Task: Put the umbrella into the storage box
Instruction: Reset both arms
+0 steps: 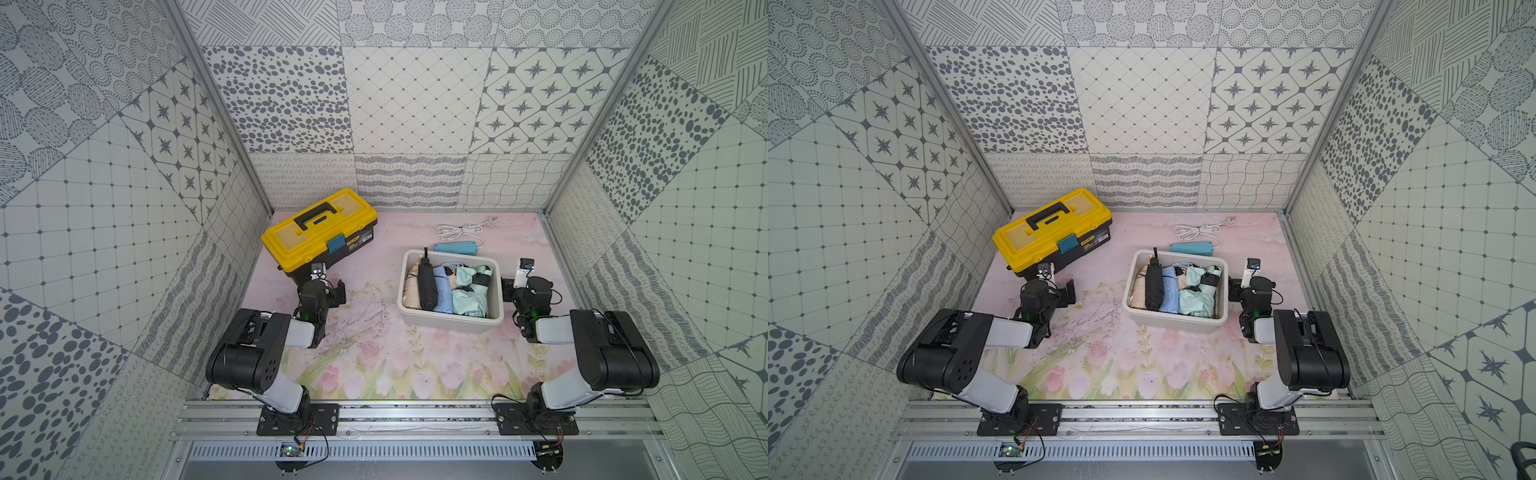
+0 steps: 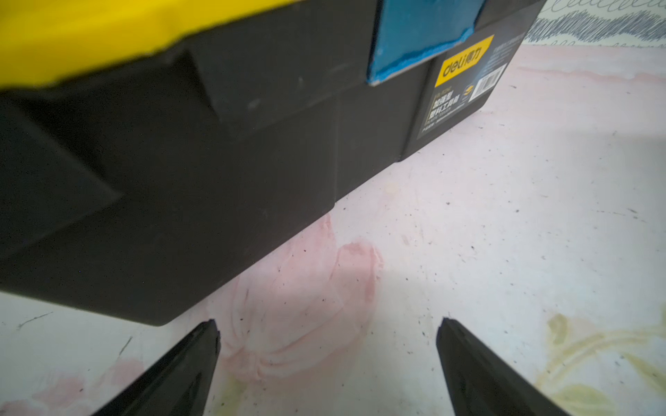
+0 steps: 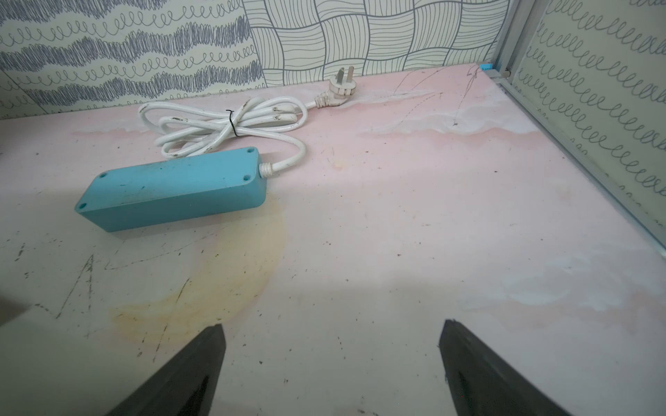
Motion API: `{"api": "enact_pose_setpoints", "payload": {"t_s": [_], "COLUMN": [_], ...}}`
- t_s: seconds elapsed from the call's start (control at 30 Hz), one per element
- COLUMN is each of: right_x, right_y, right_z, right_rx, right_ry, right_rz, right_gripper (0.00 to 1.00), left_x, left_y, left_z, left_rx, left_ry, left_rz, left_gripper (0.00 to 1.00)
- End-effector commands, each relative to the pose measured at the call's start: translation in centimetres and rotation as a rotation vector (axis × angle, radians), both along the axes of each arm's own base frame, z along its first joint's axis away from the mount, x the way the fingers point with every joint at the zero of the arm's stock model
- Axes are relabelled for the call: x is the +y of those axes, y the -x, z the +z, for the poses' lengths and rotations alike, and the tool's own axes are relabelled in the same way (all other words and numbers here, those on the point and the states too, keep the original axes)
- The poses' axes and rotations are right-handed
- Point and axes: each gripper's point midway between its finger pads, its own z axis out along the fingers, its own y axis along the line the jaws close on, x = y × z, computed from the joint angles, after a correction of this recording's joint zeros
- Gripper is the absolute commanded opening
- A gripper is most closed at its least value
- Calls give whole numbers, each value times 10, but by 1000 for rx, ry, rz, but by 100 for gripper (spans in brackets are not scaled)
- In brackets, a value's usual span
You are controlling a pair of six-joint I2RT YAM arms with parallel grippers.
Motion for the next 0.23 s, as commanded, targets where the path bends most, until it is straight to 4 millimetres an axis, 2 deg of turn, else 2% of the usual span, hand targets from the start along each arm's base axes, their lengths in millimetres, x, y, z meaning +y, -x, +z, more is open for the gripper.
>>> {"api": "enact_pose_setpoints", "payload": {"t_s": [0.0,0.2], "right_x": [2,2], "right_y": [-11,-10], "right_z": [26,26], "right_rx": [-99,-99], "right_ry": [2,3], "right_rz": [3,2], "right_gripper": [99,99], "left_x": [-2,-2], "left_y": [-13,-12], "left_z": [16,15], "left_rx": [-53,-53], "left_ry": [36,50], "left_rz": [-45,-63], "left_gripper": [99,99]}}
